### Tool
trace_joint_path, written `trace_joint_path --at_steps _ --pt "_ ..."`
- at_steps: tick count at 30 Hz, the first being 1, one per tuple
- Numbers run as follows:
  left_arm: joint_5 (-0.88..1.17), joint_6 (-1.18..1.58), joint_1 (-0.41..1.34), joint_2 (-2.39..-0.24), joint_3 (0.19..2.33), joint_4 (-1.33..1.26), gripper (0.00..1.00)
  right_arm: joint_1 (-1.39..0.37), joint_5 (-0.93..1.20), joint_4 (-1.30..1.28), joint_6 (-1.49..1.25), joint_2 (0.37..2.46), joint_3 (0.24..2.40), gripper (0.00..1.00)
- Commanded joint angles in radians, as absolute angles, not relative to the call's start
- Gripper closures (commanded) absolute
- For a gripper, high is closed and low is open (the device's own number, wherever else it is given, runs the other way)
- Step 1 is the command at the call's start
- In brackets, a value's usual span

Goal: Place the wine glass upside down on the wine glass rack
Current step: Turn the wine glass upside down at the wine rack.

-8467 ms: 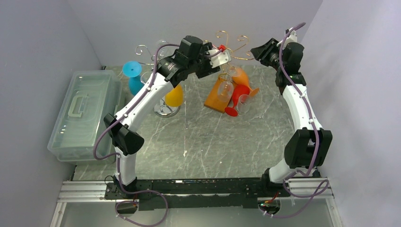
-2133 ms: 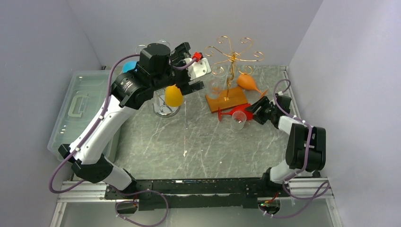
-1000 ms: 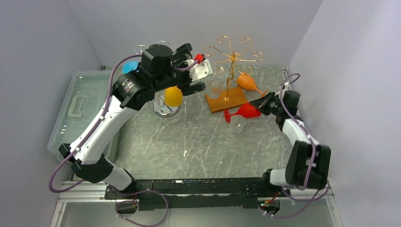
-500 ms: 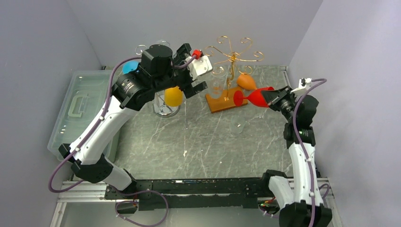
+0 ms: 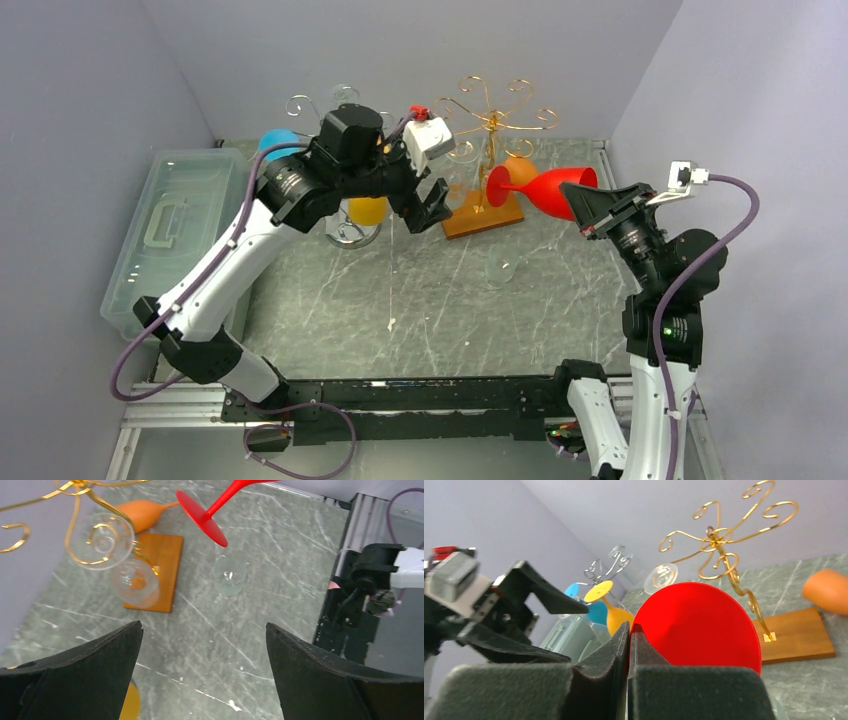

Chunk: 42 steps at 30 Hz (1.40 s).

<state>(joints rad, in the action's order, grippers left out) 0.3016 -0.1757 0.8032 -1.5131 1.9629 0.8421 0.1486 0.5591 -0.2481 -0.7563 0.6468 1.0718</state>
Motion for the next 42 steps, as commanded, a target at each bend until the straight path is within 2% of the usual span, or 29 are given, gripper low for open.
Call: trace_joint_path --at_steps 1,8,22,25,27,28,30,32,34,36,39,41,42 --pt "0.399 -0.059 0.808 -1.562 1.960 0.805 0.00 0.138 0.606 -0.269 -0.817 0.647 1.136 1.00" --pt "0.497 0.034 0.808 -1.675 2.085 0.781 0.01 0.133 0.641 -0.172 -0.890 0.673 1.196 1.00" --pt "0.515 0.017 0.808 -1.757 2.187 0.726 0.12 0.126 0.660 -0.084 -0.942 0.690 1.177 1.00" --pt "0.532 -0.014 0.808 -1.768 2.189 0.724 0.23 0.126 0.669 -0.049 -0.964 0.690 1.159 1.00" --pt "0.538 -0.033 0.808 -1.783 2.204 0.729 0.36 0.124 0.684 -0.014 -0.991 0.688 1.138 1.00" --pt "0.538 -0.046 0.807 -1.792 2.220 0.734 0.45 0.123 0.691 0.008 -1.008 0.686 1.124 1.00" --pt "0.520 -0.078 0.807 -1.811 2.257 0.744 0.72 0.122 0.710 0.065 -1.045 0.683 1.096 1.00" --pt "0.474 -0.118 0.807 -1.813 2.282 0.733 0.86 0.120 0.730 0.085 -1.060 0.686 1.081 0.98" --pt "0.431 -0.176 0.808 -1.808 2.303 0.712 0.97 0.118 0.746 0.073 -1.056 0.691 1.075 0.91" --pt "0.395 -0.268 0.808 -1.787 2.306 0.683 0.99 0.118 0.758 0.028 -1.027 0.697 1.086 0.74" --pt "0.337 -0.480 0.810 -1.723 2.246 0.620 1.00 0.118 0.794 -0.112 -0.930 0.705 1.136 0.40" --pt "0.301 -0.625 0.810 -1.667 2.171 0.562 1.00 0.118 0.791 -0.270 -0.819 0.710 1.196 0.04" --pt "0.292 -0.695 0.810 -1.642 2.124 0.542 1.00 0.118 0.789 -0.331 -0.764 0.709 1.225 0.01"
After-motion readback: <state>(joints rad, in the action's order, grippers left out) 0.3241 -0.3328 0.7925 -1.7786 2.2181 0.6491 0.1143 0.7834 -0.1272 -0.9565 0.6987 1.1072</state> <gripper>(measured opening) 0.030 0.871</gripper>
